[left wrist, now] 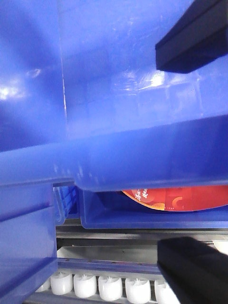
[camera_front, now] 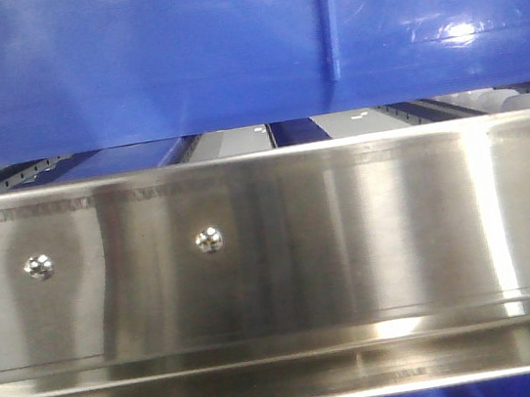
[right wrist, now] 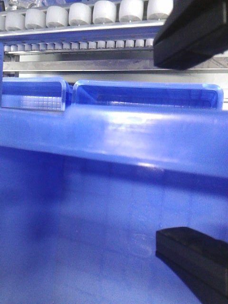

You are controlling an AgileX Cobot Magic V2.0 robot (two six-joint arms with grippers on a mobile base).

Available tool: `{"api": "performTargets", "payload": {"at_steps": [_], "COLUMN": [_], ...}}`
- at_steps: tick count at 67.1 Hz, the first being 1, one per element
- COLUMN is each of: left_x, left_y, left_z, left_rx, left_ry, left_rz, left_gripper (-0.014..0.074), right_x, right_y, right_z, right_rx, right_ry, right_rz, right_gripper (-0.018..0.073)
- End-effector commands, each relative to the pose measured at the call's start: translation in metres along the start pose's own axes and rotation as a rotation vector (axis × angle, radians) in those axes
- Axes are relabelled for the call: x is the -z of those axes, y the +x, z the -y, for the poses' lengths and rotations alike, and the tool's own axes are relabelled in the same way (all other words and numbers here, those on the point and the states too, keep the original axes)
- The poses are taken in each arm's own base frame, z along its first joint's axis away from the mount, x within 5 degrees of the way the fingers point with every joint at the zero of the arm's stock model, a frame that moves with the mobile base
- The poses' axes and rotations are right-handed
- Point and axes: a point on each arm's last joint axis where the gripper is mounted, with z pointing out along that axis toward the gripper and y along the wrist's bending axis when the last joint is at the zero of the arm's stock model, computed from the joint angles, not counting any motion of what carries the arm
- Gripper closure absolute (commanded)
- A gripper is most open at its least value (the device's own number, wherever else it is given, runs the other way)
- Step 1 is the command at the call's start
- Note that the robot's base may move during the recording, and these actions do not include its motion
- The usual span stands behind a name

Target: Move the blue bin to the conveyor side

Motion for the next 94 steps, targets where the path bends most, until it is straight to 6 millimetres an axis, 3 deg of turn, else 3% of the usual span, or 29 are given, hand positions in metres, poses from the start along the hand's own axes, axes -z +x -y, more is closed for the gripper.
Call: {"api": "performTargets", "payload": {"at_steps": [1, 11, 16, 23, 27, 28, 33, 42, 52, 85, 94], "left_x": [0.003, 0.003, 0.003, 0.003, 0.003, 0.003, 0.003, 0.005, 0.016, 0.129, 0.145], "left_y": [0.0, 0.0, 0.0, 0.0, 0.0, 0.0, 0.0, 0.0, 0.002, 0.031, 0.042], "left_z": [0.002, 0.002, 0.001, 0.0, -0.001, -0.001, -0.001, -0.002, -0.001, 0.011, 0.013], "left_rx": [-0.002, -0.002, -0.003, 0.001, -0.004, -0.005, -0.006, -0.007, -0.01, -0.028, -0.03], "left_ry": [0.005, 0.005, 0.0, -0.013, -0.026, -0.028, -0.03, -0.035, -0.04, -0.061, -0.063], "left_rz": [0.015, 0.015, 0.014, 0.013, 0.012, 0.012, 0.011, 0.015, 0.04, 0.327, 0.358], "left_gripper": [-0.0004, 0.0024, 0.0114, 0.0358, 0.0596, 0.0654, 0.0576, 0.0621, 0.0613, 0.0613, 0.0613], "right_x": [0.001, 0.001, 0.001, 0.001, 0.001, 0.001, 0.001, 0.001, 0.008, 0.108, 0.124], "right_y": [-0.001, -0.001, -0.001, -0.001, -0.001, -0.001, -0.001, -0.001, 0.0, 0.022, 0.034], "right_z": [-0.001, -0.001, -0.001, -0.001, -0.001, -0.001, -0.001, -0.001, -0.001, 0.006, 0.008], "right_rx": [0.005, 0.005, 0.005, 0.005, 0.005, 0.005, 0.005, 0.005, 0.006, 0.039, 0.056], "right_ry": [-0.002, -0.002, -0.002, -0.002, -0.002, -0.002, -0.002, -0.002, -0.004, 0.027, 0.032], "right_rz": [0.015, 0.015, 0.015, 0.015, 0.015, 0.015, 0.015, 0.015, 0.029, 0.263, 0.289], "right_gripper": [0.0005, 0.0127, 0.0255, 0.0511, 0.0671, 0.0664, 0.0627, 0.0637, 0.0637, 0.0637, 0.0637]}}
